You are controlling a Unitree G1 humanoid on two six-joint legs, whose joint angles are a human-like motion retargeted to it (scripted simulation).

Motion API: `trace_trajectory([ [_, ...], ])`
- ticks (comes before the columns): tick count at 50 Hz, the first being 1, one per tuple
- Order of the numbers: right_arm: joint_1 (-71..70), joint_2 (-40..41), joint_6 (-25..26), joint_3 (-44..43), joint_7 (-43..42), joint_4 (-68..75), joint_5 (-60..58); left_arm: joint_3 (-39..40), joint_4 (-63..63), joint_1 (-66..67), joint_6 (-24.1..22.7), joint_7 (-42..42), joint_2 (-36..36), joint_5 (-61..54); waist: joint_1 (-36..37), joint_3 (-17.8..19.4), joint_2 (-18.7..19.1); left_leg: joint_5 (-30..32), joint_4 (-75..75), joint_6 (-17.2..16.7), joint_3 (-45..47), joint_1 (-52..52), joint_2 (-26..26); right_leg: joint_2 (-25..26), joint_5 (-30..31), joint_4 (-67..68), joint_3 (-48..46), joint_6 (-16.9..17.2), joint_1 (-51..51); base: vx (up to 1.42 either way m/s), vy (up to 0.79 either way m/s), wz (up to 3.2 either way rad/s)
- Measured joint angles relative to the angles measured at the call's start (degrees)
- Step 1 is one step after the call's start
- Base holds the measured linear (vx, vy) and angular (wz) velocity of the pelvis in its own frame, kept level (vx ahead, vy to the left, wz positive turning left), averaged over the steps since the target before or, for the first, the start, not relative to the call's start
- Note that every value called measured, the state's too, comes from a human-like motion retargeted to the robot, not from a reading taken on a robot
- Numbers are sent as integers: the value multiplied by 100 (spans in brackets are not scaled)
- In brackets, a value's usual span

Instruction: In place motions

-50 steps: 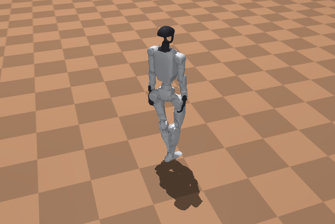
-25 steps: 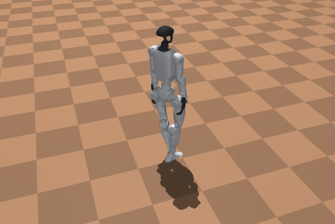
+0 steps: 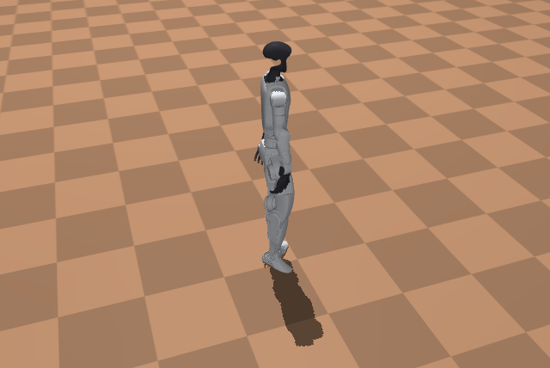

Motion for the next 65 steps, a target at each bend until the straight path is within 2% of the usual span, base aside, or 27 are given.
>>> trace_trajectory([
  [6,88,37,-91,-396,-104,0,542,-84,-86,-222,22,21,102,-254,-135,-84,187,-15,49,-177,564,118,158,462,-43,-275,723,-116,-41,25,-3,-88],
  [12,179,35,-108,-515,-369,125,682,-313,-407,-502,14,46,223,-97,162,-236,258,75,149,-406,1146,285,337,657,-42,-320,1388,-133,-81,26,-3,-97],
  [15,181,72,-78,-582,-313,161,689,-414,-587,-575,0,71,185,-213,111,-276,264,131,286,-506,1115,398,418,741,18,-449,1419,-166,-37,29,-4,-7],
  [20,110,119,-28,-436,-97,57,348,-348,-740,-503,-68,151,-4,-509,-394,-315,301,285,630,-588,606,498,583,742,156,-633,1194,-236,7,29,-6,27],
  [25,-1,234,-17,-61,119,-124,5,-251,-438,-320,-45,248,-206,-564,-590,-428,282,606,1139,-642,757,657,852,667,161,-549,1662,-282,-78,32,-7,-83],
  [28,-21,301,-79,151,141,-186,-72,-420,-224,-214,-6,238,-247,-239,-669,-509,109,936,1722,-424,794,685,1015,478,164,-471,1988,-300,-139,34,-10,-71],
  [30,-45,333,-89,198,166,-191,-88,-655,-147,-165,-41,265,-246,16,-1328,-573,164,1110,2277,-108,-47,541,1183,379,102,-416,1475,-294,-141,29,-12,134],
  [32,-74,331,-97,312,201,-170,-145,-705,-266,-82,-248,652,-222,71,-1652,-532,150,1357,3076,515,-829,196,1381,345,88,-384,1345,-303,-88,28,-17,43],
  [33,-79,327,-107,372,217,-153,-186,-672,-374,-39,-361,1014,-199,-9,-1630,-460,122,1425,3683,705,-1220,30,1662,429,63,-365,1488,-337,-13,35,-29,-107],
  [35,-82,301,-121,421,237,-124,-233,-598,-565,-23,-521,1585,-137,-218,-1450,-252,161,1451,4798,769,-2136,-340,2256,809,29,-416,1745,-476,170,31,-27,-157],
  [38,-62,149,-84,332,189,-20,-193,-415,-736,-174,-602,1771,-209,-448,-1262,-250,-21,1489,5223,625,-3242,-1032,1470,411,383,-519,1937,-431,20,-3,24,-100],
  [40,-89,22,-12,184,118,134,-130,-295,-722,-317,-488,1225,-294,-589,-1020,-266,-181,1039,5475,10,-3973,-1426,980,203,468,-475,2225,-434,-101,4,20,-130],
  [42,-136,-101,47,31,48,263,-62,-239,-692,-434,-345,657,-341,-714,-878,-217,-221,558,5424,-211,-4097,-1551,880,145,501,-440,2424,-437,-166,5,15,-115],
  [45,-171,-261,119,-107,-36,365,23,-207,-650,-503,-261,325,-396,-833,-822,-139,-147,-32,4573,-367,-4107,-1393,495,196,541,-419,2703,-410,-222,8,14,-104],
  [47,-201,-335,162,-177,-110,400,59,-245,-627,-490,-256,285,-415,-789,-772,-125,-17,-286,3796,-584,-4321,-1286,183,328,569,-428,2911,-379,-277,8,11,-124],
  [50,-201,-384,200,-294,-238,405,126,-382,-585,-401,-272,263,-433,-586,-755,-138,218,-427,2528,-780,-4237,-1052,89,597,588,-449,3146,-355,-346,11,9,-113],
  [52,-174,-381,195,-359,-282,396,210,-497,-536,-340,-261,250,-447,-400,-734,-120,286,-313,1914,-758,-4133,-910,43,723,587,-473,3278,-356,-318,9,5,-97],
  [53,-149,-369,186,-392,-292,394,278,-585,-485,-301,-240,245,-459,-262,-736,-124,267,-216,1620,-514,-4161,-838,-87,731,581,-487,3369,-348,-286,10,4,-74],
  [55,-102,-333,188,-435,-284,410,359,-722,-389,-244,-182,218,-461,-16,-884,-180,320,-194,1319,-624,-4446,-657,-210,776,548,-489,3381,-346,-287,10,3,-14],
  [58,-10,-169,220,-538,-368,408,469,-905,-248,-227,-71,246,-422,368,-1139,-193,391,119,835,-553,-3803,-400,-1,798,475,-453,3302,-336,-282,2,0,8],
  [62,124,-42,102,-543,-331,431,641,-858,-291,-229,-69,180,-366,370,-880,-153,362,165,450,-429,-3471,-168,-72,930,468,-477,3567,-384,-211,-1,5,-68],
  [65,228,64,160,-405,-97,465,464,-636,-283,-216,-101,-175,-386,346,-590,-308,323,61,311,-383,-3177,-145,-161,1240,498,-574,3847,-649,-270,-1,5,-88],
])
